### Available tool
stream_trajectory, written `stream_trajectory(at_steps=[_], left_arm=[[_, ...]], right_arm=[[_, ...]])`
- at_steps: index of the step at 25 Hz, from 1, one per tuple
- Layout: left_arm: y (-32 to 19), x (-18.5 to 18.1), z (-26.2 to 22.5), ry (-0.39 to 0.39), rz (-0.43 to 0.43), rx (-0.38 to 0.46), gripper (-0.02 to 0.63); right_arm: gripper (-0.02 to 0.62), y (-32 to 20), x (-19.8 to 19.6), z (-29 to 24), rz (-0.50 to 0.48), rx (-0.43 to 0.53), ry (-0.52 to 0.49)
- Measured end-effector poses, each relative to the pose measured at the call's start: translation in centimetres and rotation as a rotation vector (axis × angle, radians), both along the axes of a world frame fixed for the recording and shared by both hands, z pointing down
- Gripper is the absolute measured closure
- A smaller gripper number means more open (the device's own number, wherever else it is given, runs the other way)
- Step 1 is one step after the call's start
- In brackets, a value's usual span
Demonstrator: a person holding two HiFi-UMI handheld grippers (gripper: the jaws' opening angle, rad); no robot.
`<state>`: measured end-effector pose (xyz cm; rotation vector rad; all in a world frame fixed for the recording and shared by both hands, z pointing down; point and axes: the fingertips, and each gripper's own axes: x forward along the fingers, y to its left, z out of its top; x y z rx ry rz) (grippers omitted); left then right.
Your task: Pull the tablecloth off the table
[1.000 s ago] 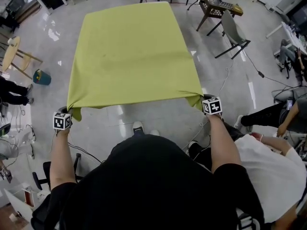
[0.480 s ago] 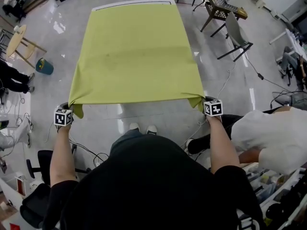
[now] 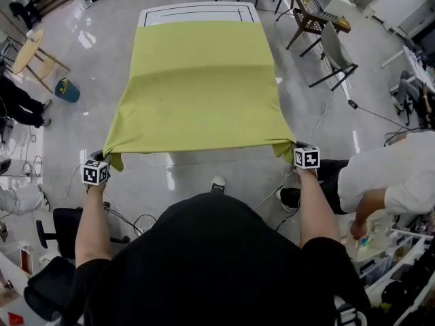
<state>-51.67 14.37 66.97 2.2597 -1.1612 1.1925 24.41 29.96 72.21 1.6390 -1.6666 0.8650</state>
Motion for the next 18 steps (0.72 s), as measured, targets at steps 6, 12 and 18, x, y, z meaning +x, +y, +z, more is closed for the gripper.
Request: stream_trajectory(at_steps=[6, 12, 18], left_arm=[[1.6, -3.6, -1.1, 0.018, 0.026, 0.016, 0.581], [2.2, -5.1, -2.2, 0.027, 0.045, 0.035, 0.581], [1.0, -4.8, -4.3, 0.044, 0.07, 0.075, 0.581]], right_arm=[[0.572, 1.6, -3.5, -2.0, 0.026, 0.028, 0.028], [0.572, 2.6, -4.9, -4.4, 0.049, 0.074, 0.08], [0.573, 2.8, -4.7, -7.6, 0.094, 0.153, 0.14]])
